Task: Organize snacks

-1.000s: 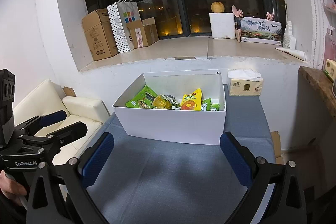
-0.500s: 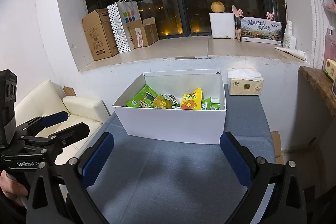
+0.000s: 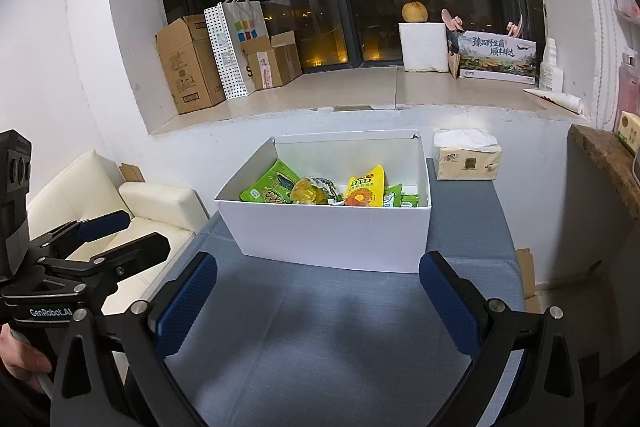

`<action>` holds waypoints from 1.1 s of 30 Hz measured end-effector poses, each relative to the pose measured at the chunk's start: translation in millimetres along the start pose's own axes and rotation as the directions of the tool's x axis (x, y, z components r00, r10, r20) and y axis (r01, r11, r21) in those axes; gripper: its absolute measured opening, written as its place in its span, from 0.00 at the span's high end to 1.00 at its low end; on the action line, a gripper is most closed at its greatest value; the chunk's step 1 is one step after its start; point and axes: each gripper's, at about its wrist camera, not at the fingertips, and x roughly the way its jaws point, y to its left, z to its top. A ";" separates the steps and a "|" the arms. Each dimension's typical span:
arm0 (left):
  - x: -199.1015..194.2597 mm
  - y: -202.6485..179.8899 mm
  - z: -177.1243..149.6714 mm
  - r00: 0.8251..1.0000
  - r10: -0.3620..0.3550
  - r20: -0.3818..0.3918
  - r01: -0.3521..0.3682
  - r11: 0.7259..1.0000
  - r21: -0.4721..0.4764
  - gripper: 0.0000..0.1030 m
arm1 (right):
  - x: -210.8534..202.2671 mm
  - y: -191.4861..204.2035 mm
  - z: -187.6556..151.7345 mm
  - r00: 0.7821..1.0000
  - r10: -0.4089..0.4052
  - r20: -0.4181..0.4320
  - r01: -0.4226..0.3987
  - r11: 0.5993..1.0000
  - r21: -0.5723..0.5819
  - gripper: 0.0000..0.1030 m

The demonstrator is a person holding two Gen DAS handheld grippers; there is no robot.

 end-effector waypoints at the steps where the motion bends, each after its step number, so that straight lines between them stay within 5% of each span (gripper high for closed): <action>1: 0.1 0.3 0.0 1.000 -0.003 0.000 0.003 1.000 0.000 0.00 | -0.1 0.2 -0.2 1.000 -0.002 -0.001 0.002 1.000 -0.001 0.00; 33: 5.6 2.7 -3.1 1.000 -0.001 -0.010 0.001 1.000 0.005 0.00 | 0.6 3.2 -0.6 1.000 0.014 -0.005 -0.014 1.000 -0.013 0.00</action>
